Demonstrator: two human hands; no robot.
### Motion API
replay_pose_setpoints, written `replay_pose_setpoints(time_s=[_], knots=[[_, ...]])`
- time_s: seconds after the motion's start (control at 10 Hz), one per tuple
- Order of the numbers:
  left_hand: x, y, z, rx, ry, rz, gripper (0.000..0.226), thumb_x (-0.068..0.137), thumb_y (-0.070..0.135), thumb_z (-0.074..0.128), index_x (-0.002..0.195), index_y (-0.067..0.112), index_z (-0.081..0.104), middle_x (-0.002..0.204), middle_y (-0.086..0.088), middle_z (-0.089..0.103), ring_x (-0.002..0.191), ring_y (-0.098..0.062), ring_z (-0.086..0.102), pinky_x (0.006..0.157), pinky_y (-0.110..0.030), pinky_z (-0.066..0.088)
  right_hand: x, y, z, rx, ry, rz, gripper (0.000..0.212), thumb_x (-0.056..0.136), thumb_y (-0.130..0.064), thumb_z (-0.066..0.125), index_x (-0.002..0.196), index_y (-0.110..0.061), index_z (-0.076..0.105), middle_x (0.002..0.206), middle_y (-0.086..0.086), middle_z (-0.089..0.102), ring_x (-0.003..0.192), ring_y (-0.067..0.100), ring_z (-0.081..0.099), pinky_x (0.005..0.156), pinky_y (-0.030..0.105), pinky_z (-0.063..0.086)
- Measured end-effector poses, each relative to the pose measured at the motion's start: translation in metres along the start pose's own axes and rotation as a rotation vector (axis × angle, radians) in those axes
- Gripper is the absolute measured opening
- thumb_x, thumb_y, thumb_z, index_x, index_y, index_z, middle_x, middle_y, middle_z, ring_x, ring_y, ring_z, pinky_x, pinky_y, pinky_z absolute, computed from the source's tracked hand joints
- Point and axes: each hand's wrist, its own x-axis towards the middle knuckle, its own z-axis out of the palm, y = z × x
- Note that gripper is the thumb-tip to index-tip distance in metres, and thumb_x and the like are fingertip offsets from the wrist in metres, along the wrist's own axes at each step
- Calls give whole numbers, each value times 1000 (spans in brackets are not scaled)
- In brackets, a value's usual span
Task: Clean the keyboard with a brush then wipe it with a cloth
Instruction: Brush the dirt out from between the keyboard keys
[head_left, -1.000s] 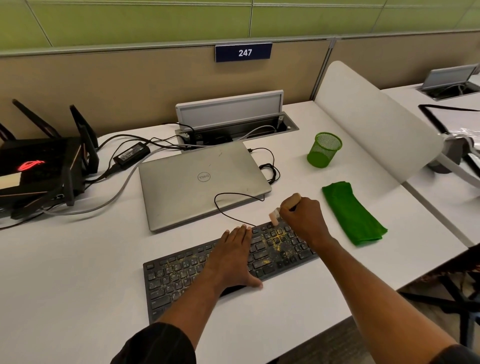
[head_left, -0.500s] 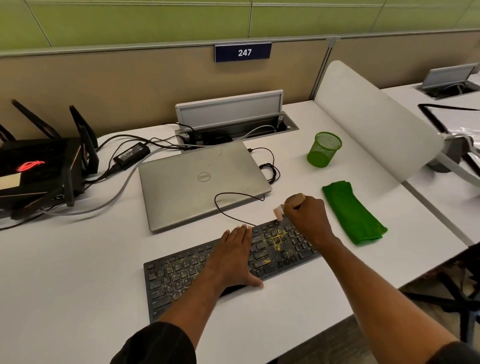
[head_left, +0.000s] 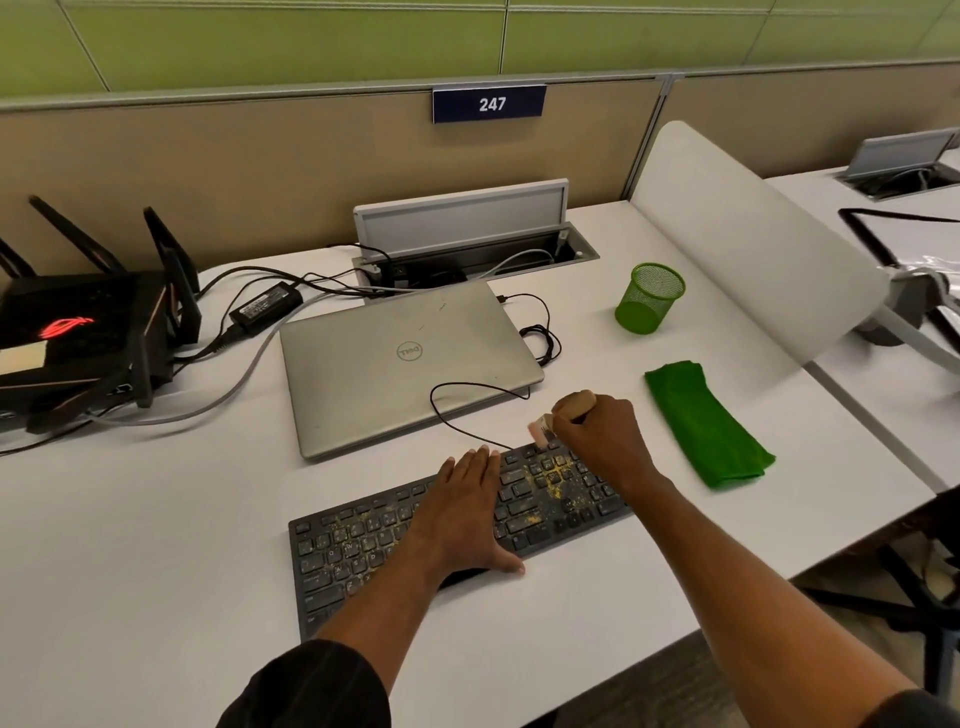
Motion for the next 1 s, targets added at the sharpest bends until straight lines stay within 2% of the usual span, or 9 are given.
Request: replay_pose_setpoints(time_s=[0.1, 0.3, 0.4, 0.5, 0.6, 0.8, 0.9, 1.0], knots=[[-4, -2, 0, 1, -3, -24, 144, 67, 86, 65, 160, 8, -12, 169, -12, -11, 156, -25, -9, 127, -42, -3, -3, 3, 7, -58, -48, -23, 16, 90, -18, 62, 88, -9, 75, 82, 2, 73, 70, 12, 64, 57, 11, 40], [-10, -5, 0, 13, 7, -36, 141, 69, 87, 63, 160, 8, -12, 169, -12, -12, 156, -26, -9, 126, -41, -6, -1, 4, 8, -13, -36, 8, 12, 80, -12, 62, 74, -10, 72, 71, -6, 71, 67, 9, 65, 59, 19, 47], [-11, -6, 0, 14, 4, -39, 140, 70, 86, 62, 160, 8, -12, 169, -12, -12, 156, -26, -9, 126, -42, -6, 0, 1, 8, -6, 1, -32, 12, 85, -19, 64, 80, -15, 74, 75, -7, 70, 69, 7, 62, 58, 6, 39], [-11, -6, 0, 18, 0, -40, 140, 71, 87, 61, 160, 7, -12, 169, -13, -12, 156, -27, -9, 127, -43, -5, -3, 0, 11, -39, -64, -44, 14, 87, -20, 62, 81, -13, 73, 73, -10, 67, 70, 9, 63, 60, 16, 44], [-11, -6, 0, 18, 0, -43, 140, 70, 87, 61, 160, 7, -12, 169, -12, -12, 156, -27, -9, 126, -42, -6, -4, 2, 11, -41, -86, -15, 12, 83, -16, 63, 77, -14, 73, 70, -9, 68, 66, 10, 64, 57, 19, 46], [-11, -7, 1, 19, -7, -42, 141, 70, 88, 60, 160, 7, -12, 169, -12, -12, 156, -27, -10, 126, -42, -6, 1, 4, 2, -9, 48, 8, 14, 86, -17, 63, 84, -12, 75, 78, -1, 72, 71, 13, 64, 57, 13, 41], [-11, -7, 1, 18, -5, -38, 141, 70, 88, 60, 160, 7, -12, 169, -12, -12, 156, -27, -10, 126, -41, -7, 0, 9, 2, -40, 26, 21, 21, 91, -16, 57, 85, -12, 76, 80, 0, 73, 69, 12, 63, 55, 11, 38], [-11, -7, 0, 17, 3, -38, 141, 70, 88, 60, 160, 7, -12, 169, -12, -11, 156, -27, -9, 126, -41, -6, -1, 10, 2, -44, -11, 47, 19, 86, -13, 58, 78, -9, 74, 78, 2, 74, 69, 15, 66, 58, 21, 48]])
